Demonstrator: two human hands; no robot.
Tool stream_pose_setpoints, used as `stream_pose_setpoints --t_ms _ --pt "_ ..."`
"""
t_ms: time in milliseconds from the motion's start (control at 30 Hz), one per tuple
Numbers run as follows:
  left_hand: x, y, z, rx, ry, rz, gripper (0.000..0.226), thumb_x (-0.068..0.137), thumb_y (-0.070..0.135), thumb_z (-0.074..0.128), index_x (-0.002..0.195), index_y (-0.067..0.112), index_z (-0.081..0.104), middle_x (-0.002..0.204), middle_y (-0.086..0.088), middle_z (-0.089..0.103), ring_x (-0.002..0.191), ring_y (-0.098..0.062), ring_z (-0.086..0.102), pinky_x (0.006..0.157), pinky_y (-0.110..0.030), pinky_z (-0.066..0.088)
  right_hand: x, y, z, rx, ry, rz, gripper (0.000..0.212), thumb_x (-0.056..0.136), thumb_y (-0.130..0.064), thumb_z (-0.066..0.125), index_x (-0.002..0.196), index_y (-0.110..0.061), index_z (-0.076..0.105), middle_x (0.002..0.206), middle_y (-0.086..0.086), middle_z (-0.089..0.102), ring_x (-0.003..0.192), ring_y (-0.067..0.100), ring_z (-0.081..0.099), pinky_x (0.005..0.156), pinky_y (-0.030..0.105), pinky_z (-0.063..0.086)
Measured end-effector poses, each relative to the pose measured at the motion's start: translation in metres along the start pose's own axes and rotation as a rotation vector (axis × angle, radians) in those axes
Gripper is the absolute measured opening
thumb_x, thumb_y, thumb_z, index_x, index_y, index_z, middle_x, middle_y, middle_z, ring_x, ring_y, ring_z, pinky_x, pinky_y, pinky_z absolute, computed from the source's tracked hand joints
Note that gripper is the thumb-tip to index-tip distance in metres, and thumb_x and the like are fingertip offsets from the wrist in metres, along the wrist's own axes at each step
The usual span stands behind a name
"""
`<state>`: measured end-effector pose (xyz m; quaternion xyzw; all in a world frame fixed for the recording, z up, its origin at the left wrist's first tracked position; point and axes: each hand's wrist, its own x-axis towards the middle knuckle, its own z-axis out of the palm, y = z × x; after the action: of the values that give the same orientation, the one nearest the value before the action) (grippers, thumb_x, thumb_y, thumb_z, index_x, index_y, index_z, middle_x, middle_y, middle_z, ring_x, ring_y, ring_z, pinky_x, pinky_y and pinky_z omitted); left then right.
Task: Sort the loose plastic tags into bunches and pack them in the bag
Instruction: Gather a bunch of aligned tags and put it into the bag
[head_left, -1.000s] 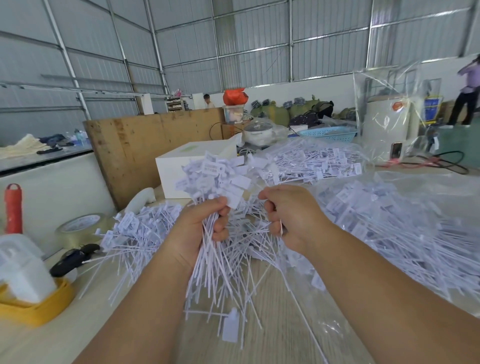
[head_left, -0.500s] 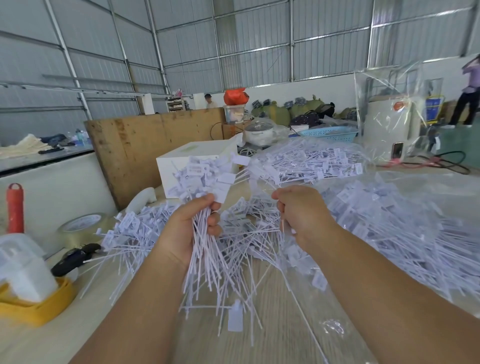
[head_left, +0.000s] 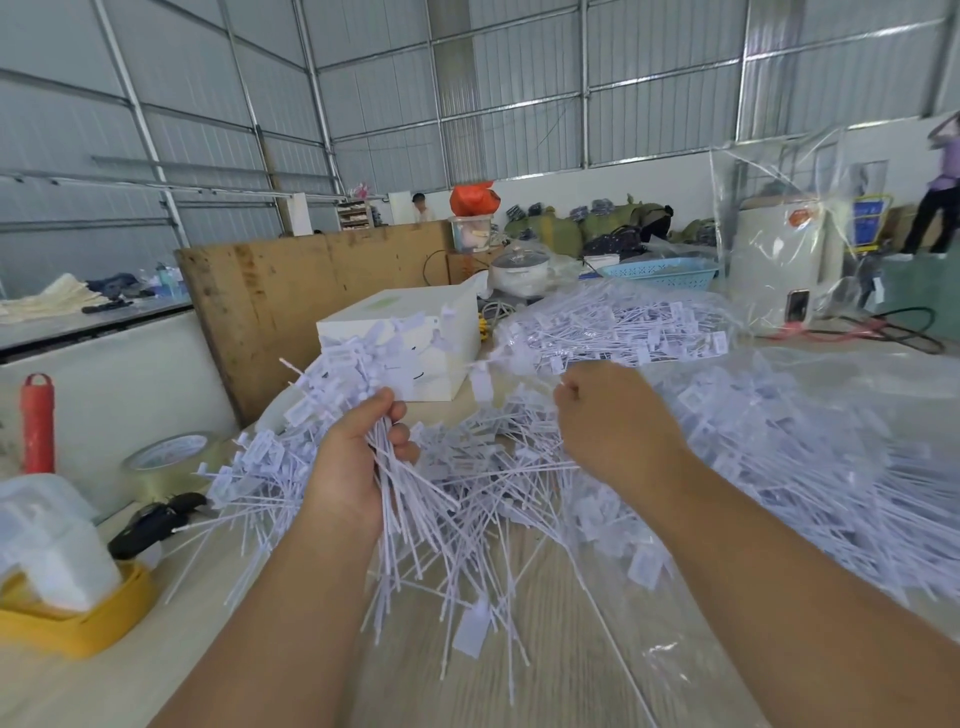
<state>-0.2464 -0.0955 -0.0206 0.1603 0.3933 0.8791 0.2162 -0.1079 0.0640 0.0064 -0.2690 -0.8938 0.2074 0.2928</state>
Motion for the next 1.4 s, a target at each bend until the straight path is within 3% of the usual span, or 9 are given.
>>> stream_pose_setpoints --t_ms 100,267,533,667,833,900,1100,1300,1400 --pt "0.003 -0.001 -0.003 0.002 -0.012 -0.036 0.017 0.098 0.009 0.047 0.081 0.015 0.048 0.061 0.003 0.048 0.039 -0.006 0.037 0.036 -0.017 0.031 0.007 0.004 -0.017 0.011 -0.008 0.018 0.032 0.095 -0.012 0.047 0.063 -0.014 0.042 0.064 0.002 0.048 0.06 0.019 0.046 0.05 0.025 0.03" --pt "0.003 -0.007 -0.001 0.018 -0.009 -0.059 0.017 0.097 0.008 0.047 0.082 0.014 0.049 0.058 0.003 0.047 0.038 -0.007 0.037 0.036 -0.015 0.032 0.007 0.006 -0.026 -0.079 -0.177 -0.007 0.031 0.094 -0.009 0.049 0.063 -0.011 0.043 0.066 0.001 0.045 0.064 0.021 0.044 0.05 0.023 0.03" --pt "0.004 -0.01 0.002 0.003 0.091 -0.041 0.017 0.097 0.008 0.05 0.081 0.014 0.05 0.059 0.003 0.047 0.037 -0.007 0.039 0.037 -0.016 0.033 0.012 0.016 -0.065 -0.095 0.043 -0.031 0.022 0.094 -0.018 0.054 0.079 -0.005 0.064 0.079 0.009 0.063 0.066 0.021 0.053 0.052 0.024 0.035" --pt "-0.002 -0.015 0.009 0.053 0.017 -0.086 0.013 0.096 0.008 0.051 0.084 0.014 0.051 0.063 0.001 0.048 0.04 -0.008 0.039 0.038 -0.017 0.032 0.002 0.004 -0.071 0.257 -0.298 -0.143 0.028 0.091 -0.028 0.065 0.064 -0.02 0.066 0.057 -0.005 0.061 0.048 0.012 0.053 0.053 0.026 0.045" --pt "-0.009 -0.019 0.018 0.036 -0.137 -0.199 0.014 0.093 0.011 0.049 0.082 0.015 0.055 0.06 0.0 0.049 0.039 -0.009 0.042 0.036 -0.016 0.034 0.002 0.001 -0.055 0.124 -0.465 -0.254 0.02 0.091 -0.03 0.066 0.073 -0.023 0.07 0.056 -0.011 0.062 0.046 0.001 0.051 0.056 0.023 0.045" --pt "-0.011 -0.017 0.019 0.055 -0.196 -0.202 0.003 0.082 0.015 0.056 0.081 0.012 0.056 0.058 -0.001 0.049 0.038 -0.01 0.041 0.036 -0.017 0.033 0.004 0.005 -0.051 0.071 -0.47 -0.241 0.02 0.09 -0.031 0.067 0.072 -0.024 0.07 0.061 -0.009 0.063 0.051 0.003 0.053 0.06 0.025 0.045" --pt "-0.016 -0.019 0.02 0.129 -0.287 -0.168 0.012 0.077 0.014 0.067 0.086 0.01 0.06 0.062 -0.002 0.05 0.041 -0.009 0.041 0.038 -0.019 0.033 0.007 0.011 -0.042 -0.064 -0.36 -0.213 0.014 0.093 -0.027 0.063 0.083 -0.02 0.07 0.072 -0.008 0.057 0.066 0.01 0.052 0.059 0.025 0.04" --pt "-0.018 -0.018 0.021 0.086 -0.235 -0.147 0.012 0.074 0.02 0.066 0.082 0.011 0.061 0.063 -0.002 0.054 0.043 -0.009 0.046 0.038 -0.018 0.036 0.006 0.011 -0.045 0.071 -0.263 -0.191 0.024 0.093 -0.025 0.065 0.068 -0.024 0.064 0.057 -0.01 0.049 0.05 0.005 0.044 0.049 0.019 0.032" --pt "-0.019 -0.017 0.021 0.095 -0.207 -0.154 0.009 0.075 0.022 0.066 0.077 0.013 0.066 0.063 -0.003 0.053 0.043 -0.01 0.046 0.037 -0.018 0.038 0.003 0.006 -0.041 0.096 -0.259 -0.203 0.023 0.093 -0.024 0.064 0.07 -0.023 0.065 0.059 -0.009 0.053 0.053 0.008 0.049 0.052 0.021 0.039"
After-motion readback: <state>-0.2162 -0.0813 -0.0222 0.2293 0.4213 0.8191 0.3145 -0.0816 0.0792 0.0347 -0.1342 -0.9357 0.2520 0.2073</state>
